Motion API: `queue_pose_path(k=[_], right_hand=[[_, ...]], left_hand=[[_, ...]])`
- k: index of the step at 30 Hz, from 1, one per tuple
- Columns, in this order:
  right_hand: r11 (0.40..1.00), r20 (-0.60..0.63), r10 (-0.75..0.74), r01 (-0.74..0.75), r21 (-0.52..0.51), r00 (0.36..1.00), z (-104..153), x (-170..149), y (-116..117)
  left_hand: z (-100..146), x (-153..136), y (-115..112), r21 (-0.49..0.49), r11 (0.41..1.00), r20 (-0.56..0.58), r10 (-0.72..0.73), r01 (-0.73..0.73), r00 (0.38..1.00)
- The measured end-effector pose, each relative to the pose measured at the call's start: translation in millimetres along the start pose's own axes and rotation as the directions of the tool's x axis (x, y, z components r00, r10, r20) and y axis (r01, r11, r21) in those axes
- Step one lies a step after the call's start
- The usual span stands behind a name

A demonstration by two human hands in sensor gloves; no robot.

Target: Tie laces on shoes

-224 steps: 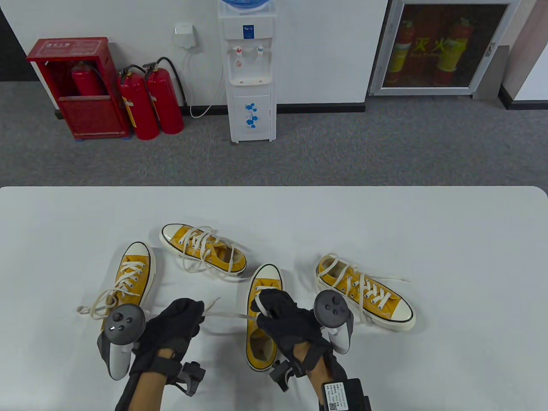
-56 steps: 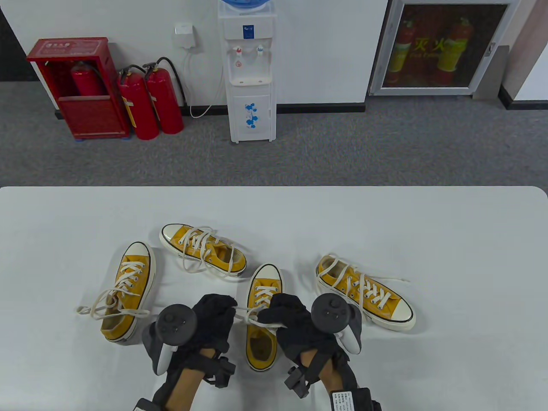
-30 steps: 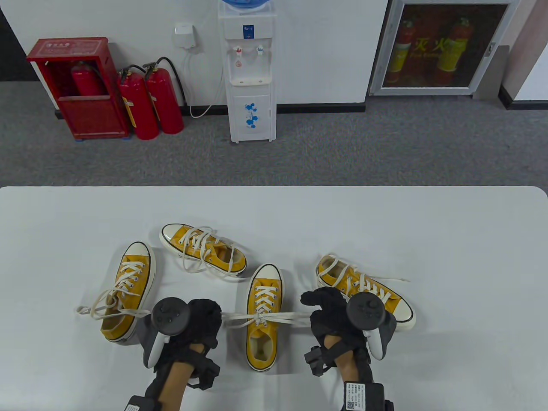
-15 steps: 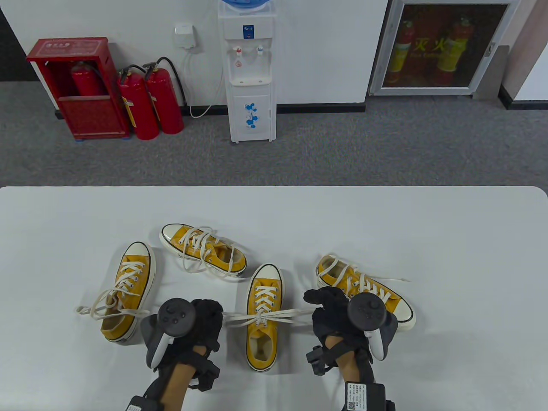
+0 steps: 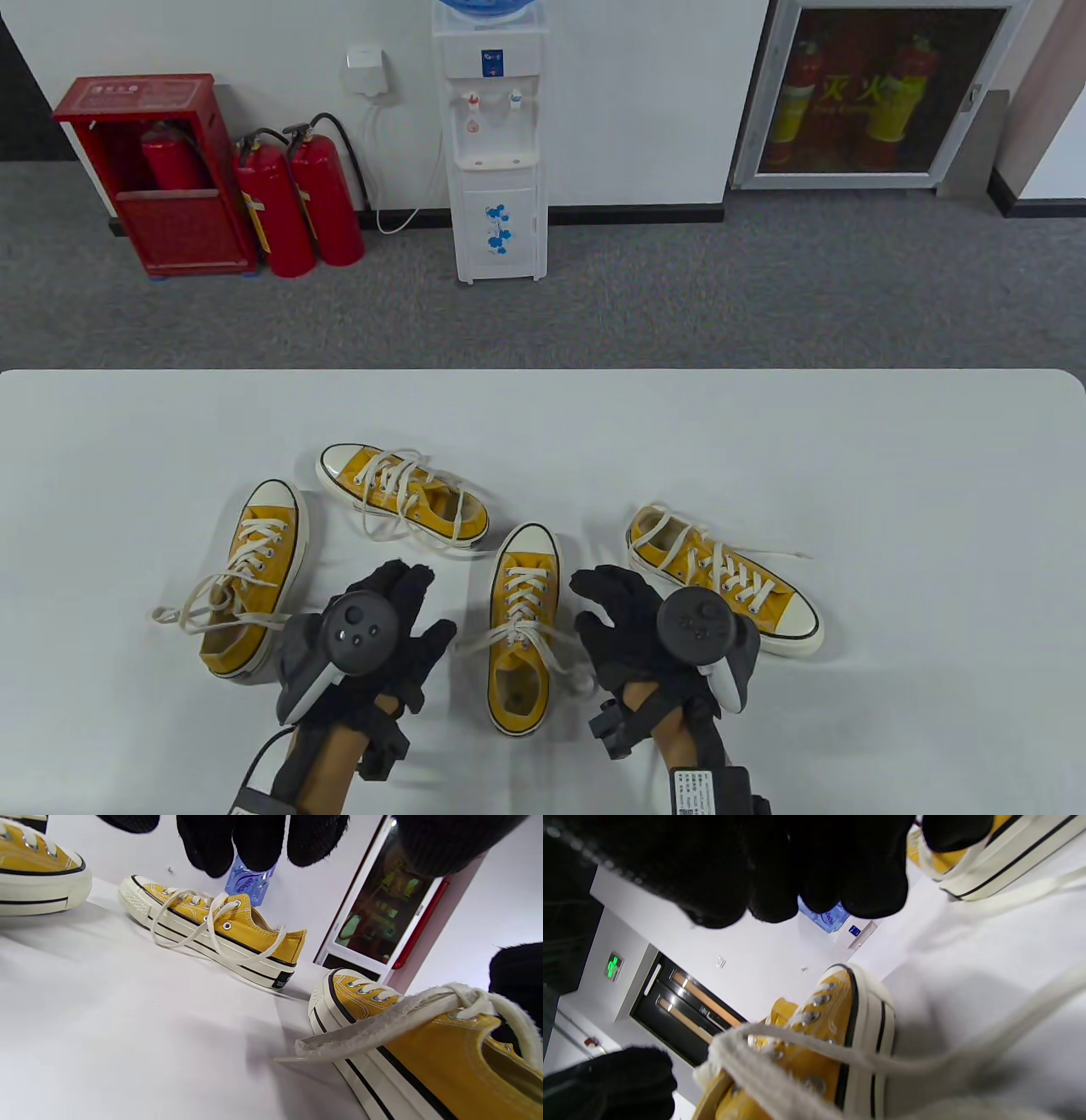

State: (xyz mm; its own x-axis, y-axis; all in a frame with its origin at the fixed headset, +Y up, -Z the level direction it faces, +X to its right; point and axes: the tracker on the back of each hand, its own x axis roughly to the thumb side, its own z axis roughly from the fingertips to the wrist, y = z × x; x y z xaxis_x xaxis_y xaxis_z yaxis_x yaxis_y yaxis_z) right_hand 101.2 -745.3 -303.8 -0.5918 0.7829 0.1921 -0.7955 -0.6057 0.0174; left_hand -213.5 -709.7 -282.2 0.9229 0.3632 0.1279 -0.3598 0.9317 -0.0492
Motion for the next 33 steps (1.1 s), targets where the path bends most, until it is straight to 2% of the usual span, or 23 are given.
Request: queue_pose_path(k=[5, 9, 16, 20, 25, 33], right_hand=[[0.988, -0.008, 0.111, -0.11, 0.106, 0.994, 1.3, 6.1, 17.9], [0.955, -0.013, 0.225, -0.218, 0.203, 0.974, 2.6, 8.5, 33.7], [0.906, -0.029, 0.33, -0.308, 0.291, 0.944, 6.0, 9.9, 49.7], [0.919, -0.068, 0.296, -0.265, 0.292, 0.953, 6.2, 9.7, 52.3], [0.94, -0.136, 0.284, -0.248, 0.235, 0.949, 9.2, 11.6, 56.5], [0.914, -0.113, 0.397, -0.381, 0.14, 0.911, 11.8, 27.1, 53.4]], left_hand=[[6.7, -6.3, -4.4, -0.014, 0.999, 0.028, -0.038, 0.039, 0.999], [11.5, -13.4, -11.1, -0.039, 0.996, 0.032, -0.073, 0.074, 0.997], [14.1, -19.9, -25.4, -0.053, 0.991, 0.034, -0.12, 0.122, 0.992], [15.0, -17.7, -30.6, -0.051, 0.991, 0.031, -0.123, 0.124, 0.992], [15.5, -16.5, -37.0, -0.079, 0.989, 0.029, -0.122, 0.124, 0.992], [15.8, -18.5, -36.6, -0.078, 0.991, 0.017, -0.105, 0.106, 0.994]])
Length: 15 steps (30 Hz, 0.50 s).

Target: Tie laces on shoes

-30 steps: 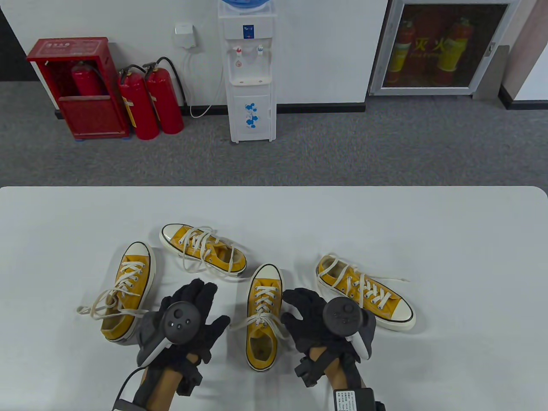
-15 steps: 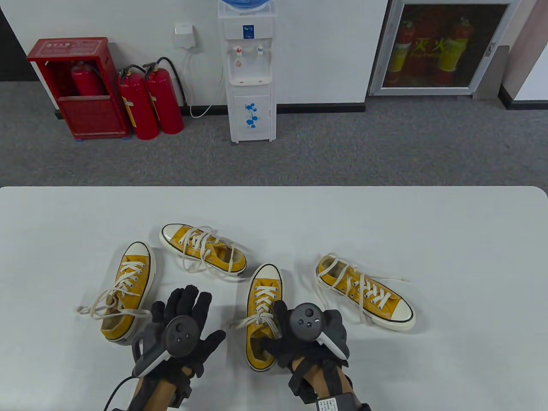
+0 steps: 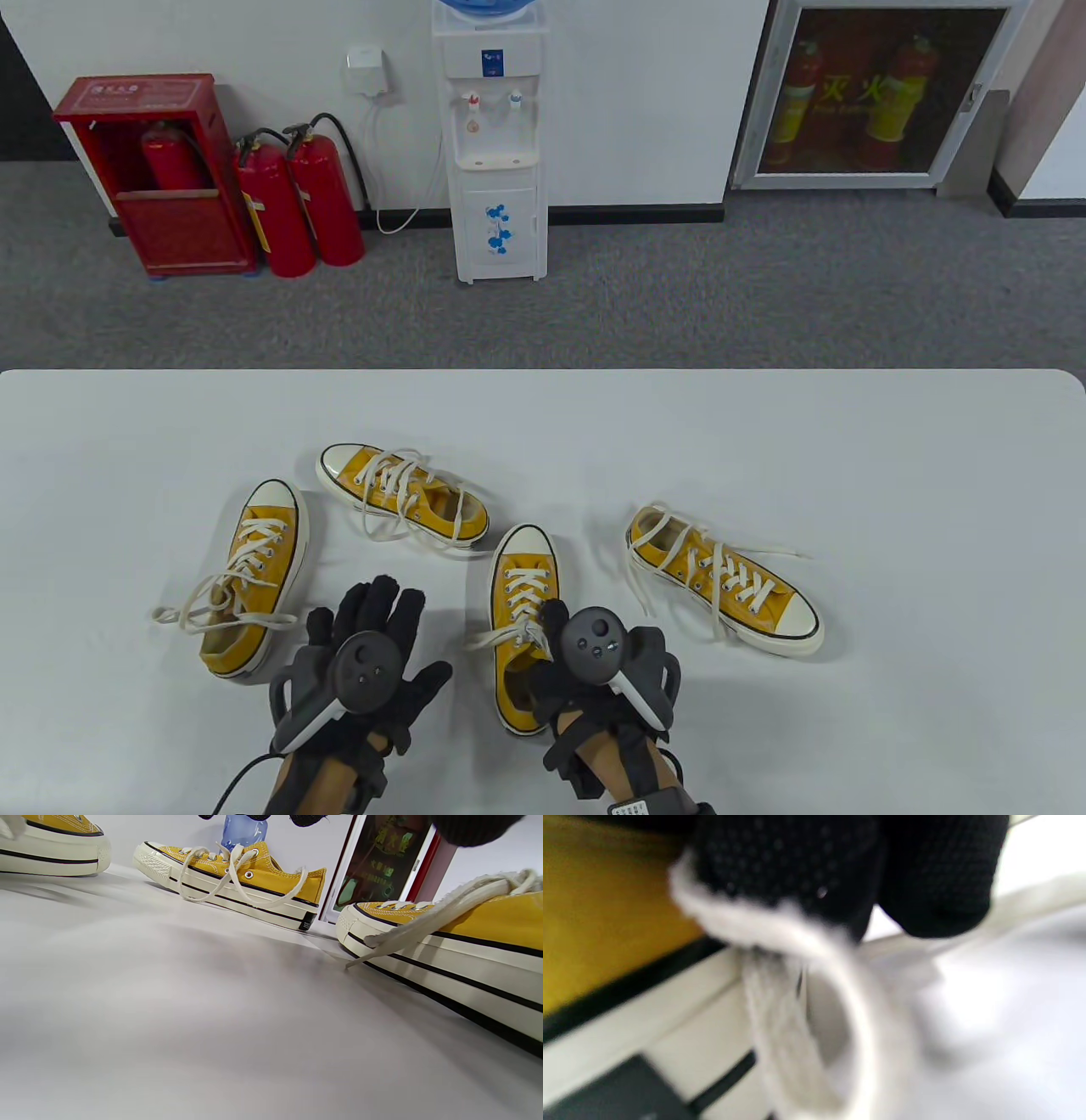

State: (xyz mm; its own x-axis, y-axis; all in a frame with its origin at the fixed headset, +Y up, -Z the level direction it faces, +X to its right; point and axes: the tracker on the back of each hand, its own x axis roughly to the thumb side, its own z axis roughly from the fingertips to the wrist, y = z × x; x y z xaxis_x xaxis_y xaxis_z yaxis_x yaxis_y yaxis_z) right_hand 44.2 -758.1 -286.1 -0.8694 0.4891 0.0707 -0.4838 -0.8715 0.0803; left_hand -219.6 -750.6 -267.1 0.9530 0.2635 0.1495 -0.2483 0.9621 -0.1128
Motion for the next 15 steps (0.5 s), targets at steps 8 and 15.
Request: queue_pose_path(k=[8, 15], right_hand=[[0.996, -0.02, -0.019, 0.017, -0.089, 1.0, -11.3, 10.7, -33.0], [0.983, -0.096, -0.069, 0.051, -0.178, 0.993, -44.5, 4.6, -54.1]], left_hand=[[0.8, -1.6, 4.5, 0.027, 0.999, 0.001, 0.018, -0.018, 1.0], [0.8, -2.1, 5.0, 0.028, 0.999, -0.001, 0.025, -0.025, 1.0]])
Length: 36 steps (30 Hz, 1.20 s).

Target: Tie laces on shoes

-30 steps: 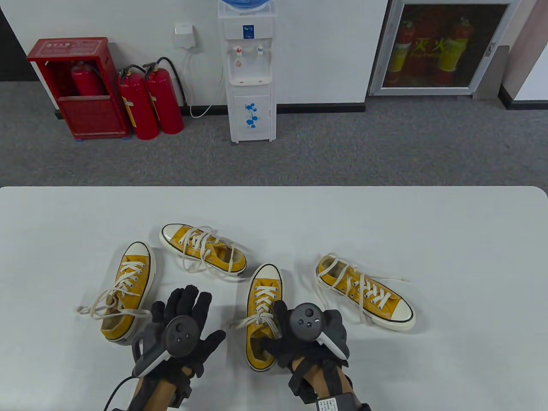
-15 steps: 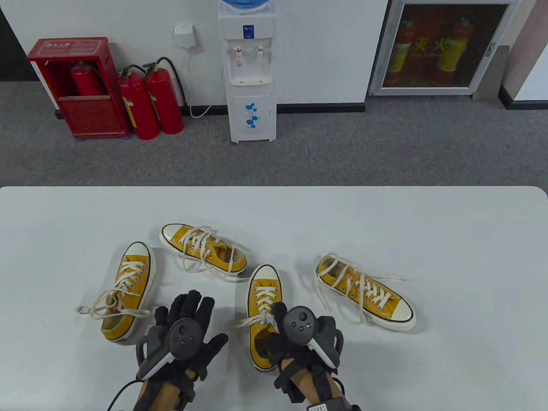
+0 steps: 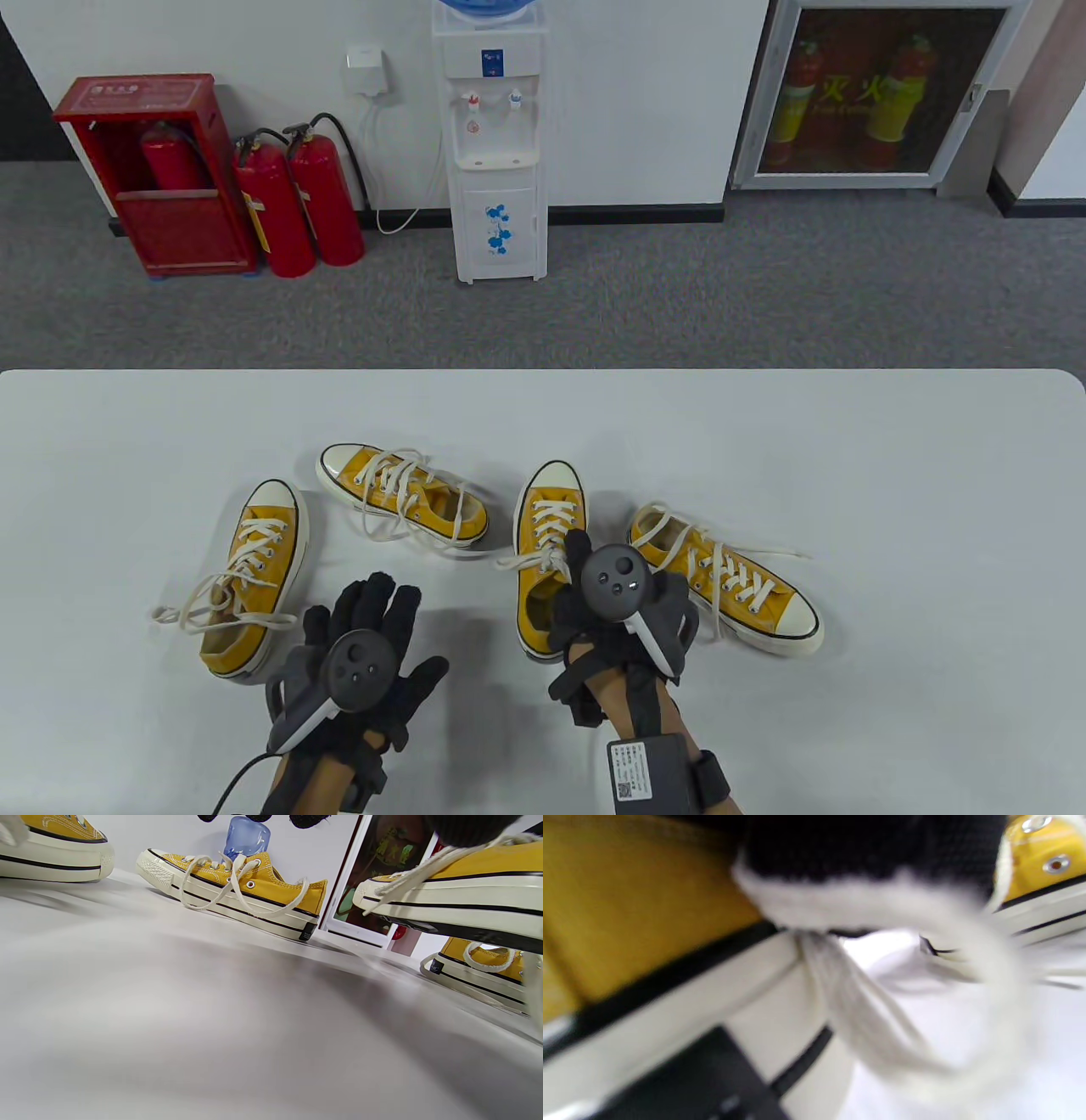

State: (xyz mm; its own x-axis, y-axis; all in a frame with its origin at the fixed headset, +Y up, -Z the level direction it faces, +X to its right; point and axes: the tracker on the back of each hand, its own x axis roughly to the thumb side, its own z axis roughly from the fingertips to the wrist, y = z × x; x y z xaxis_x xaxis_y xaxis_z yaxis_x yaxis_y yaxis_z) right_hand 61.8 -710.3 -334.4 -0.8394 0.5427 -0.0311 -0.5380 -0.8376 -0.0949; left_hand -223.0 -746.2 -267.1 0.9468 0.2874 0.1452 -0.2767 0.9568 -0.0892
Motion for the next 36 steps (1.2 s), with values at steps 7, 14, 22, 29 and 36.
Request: queue_pose_path(k=[7, 14, 22, 29, 36], right_hand=[[0.999, 0.006, 0.025, -0.025, -0.032, 1.0, -33.5, -6.6, 17.6], [0.998, 0.043, 0.061, -0.059, -0.033, 0.997, -44.7, -5.3, 34.4], [0.999, 0.056, 0.038, -0.039, 0.021, 0.998, -47.7, -8.0, 54.8], [0.999, 0.024, 0.027, -0.028, 0.038, 0.999, -48.0, -8.9, 55.2], [0.997, 0.001, 0.02, -0.02, 0.08, 1.0, -43.3, -11.7, 43.5]], left_hand=[[-0.8, -0.7, -0.5, 0.002, 1.0, 0.002, 0.0, 0.0, 1.0], [-1.0, -1.1, -0.6, -0.001, 1.0, -0.001, 0.001, -0.001, 1.0], [-1.2, -1.2, 0.0, 0.004, 1.0, 0.0, 0.0, 0.0, 1.0], [-1.1, -1.7, 0.2, 0.002, 1.0, -0.004, 0.003, -0.003, 1.0], [-1.1, -1.7, -0.1, 0.001, 1.0, -0.002, 0.007, -0.007, 1.0]])
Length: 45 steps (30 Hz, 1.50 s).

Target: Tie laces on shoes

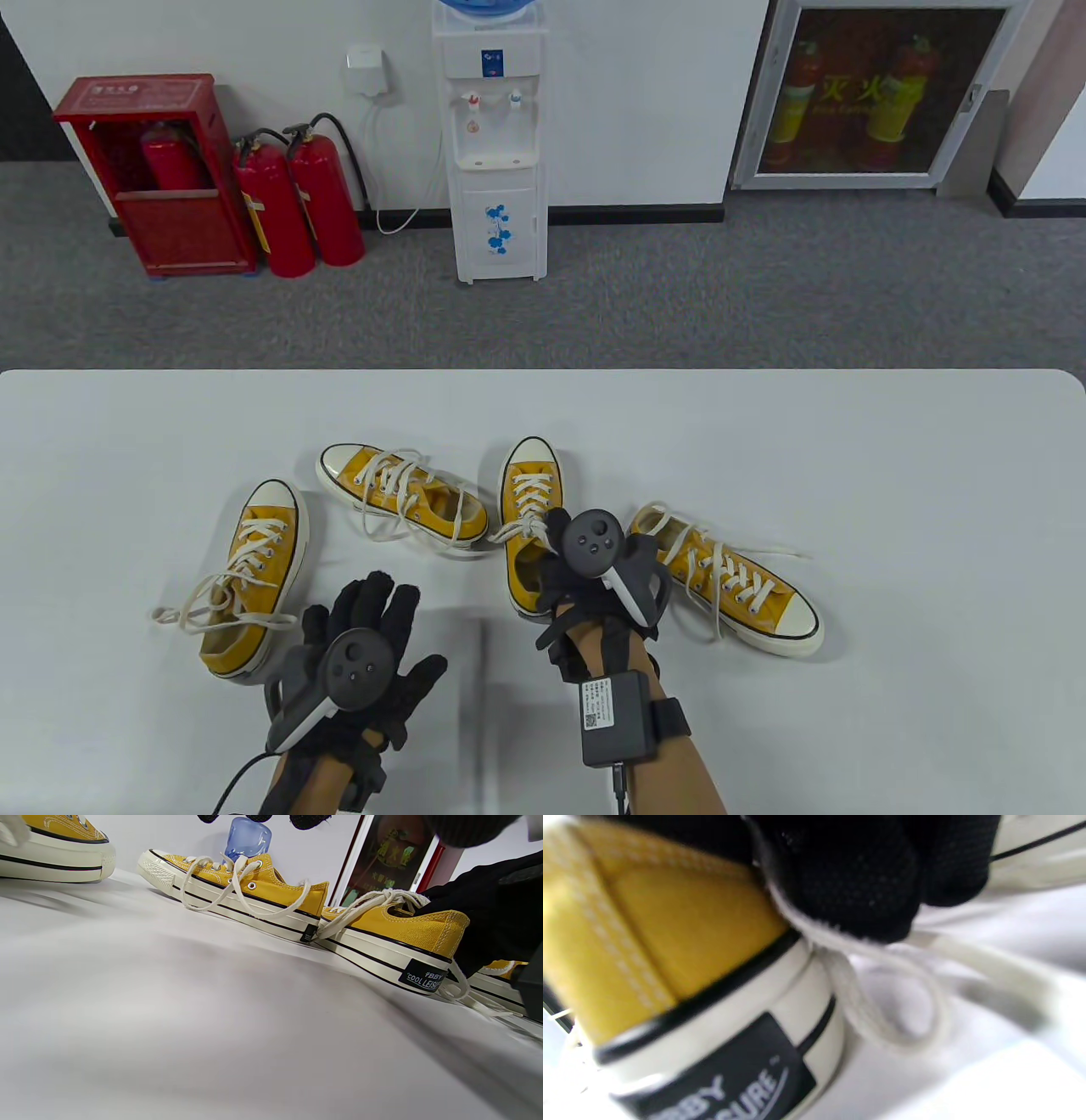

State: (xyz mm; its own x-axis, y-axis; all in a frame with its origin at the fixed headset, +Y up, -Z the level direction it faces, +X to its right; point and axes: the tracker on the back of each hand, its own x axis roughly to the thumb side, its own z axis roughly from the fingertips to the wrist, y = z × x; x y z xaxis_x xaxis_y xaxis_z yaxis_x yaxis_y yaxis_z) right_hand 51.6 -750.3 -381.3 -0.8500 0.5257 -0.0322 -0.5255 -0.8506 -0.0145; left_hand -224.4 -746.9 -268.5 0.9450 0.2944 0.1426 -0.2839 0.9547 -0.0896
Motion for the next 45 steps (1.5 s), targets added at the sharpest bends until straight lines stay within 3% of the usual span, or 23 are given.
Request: queue_pose_path(k=[5, 9, 17, 26, 32, 42, 45], right_hand=[[0.998, -0.006, -0.042, 0.041, -0.04, 0.999, 9.4, -3.7, -25.5], [0.984, -0.063, -0.085, 0.074, -0.159, 0.994, 19.7, -10.6, -53.5], [0.944, -0.211, -0.059, -0.014, -0.33, 0.976, 27.3, -30.7, -84.7], [0.941, -0.407, 0.112, -0.228, -0.25, 0.907, 17.4, -56.7, -85.0], [0.918, -0.45, 0.188, -0.319, -0.235, 0.873, 10.6, -72.4, -76.0], [0.921, -0.535, 0.235, -0.362, -0.144, 0.811, 1.5, -85.8, -67.8], [0.919, -0.548, 0.223, -0.362, -0.158, 0.806, 0.5, -90.4, -66.3]], left_hand=[[-0.3, -0.2, -0.5, -0.003, 1.0, -0.001, 0.001, -0.001, 1.0], [-0.2, -0.5, -0.7, -0.007, 1.0, -0.004, 0.007, -0.007, 1.0], [-0.4, -0.5, 0.2, -0.002, 1.0, 0.0, 0.018, -0.018, 1.0], [-0.4, -0.5, 0.0, -0.007, 1.0, 0.001, 0.017, -0.017, 1.0], [-0.6, -0.4, -0.3, -0.014, 1.0, -0.001, 0.013, -0.013, 1.0], [-0.4, -1.0, 0.2, -0.009, 1.0, -0.004, 0.016, -0.016, 1.0], [-0.5, -1.2, 0.0, -0.011, 1.0, -0.003, 0.017, -0.017, 1.0]])
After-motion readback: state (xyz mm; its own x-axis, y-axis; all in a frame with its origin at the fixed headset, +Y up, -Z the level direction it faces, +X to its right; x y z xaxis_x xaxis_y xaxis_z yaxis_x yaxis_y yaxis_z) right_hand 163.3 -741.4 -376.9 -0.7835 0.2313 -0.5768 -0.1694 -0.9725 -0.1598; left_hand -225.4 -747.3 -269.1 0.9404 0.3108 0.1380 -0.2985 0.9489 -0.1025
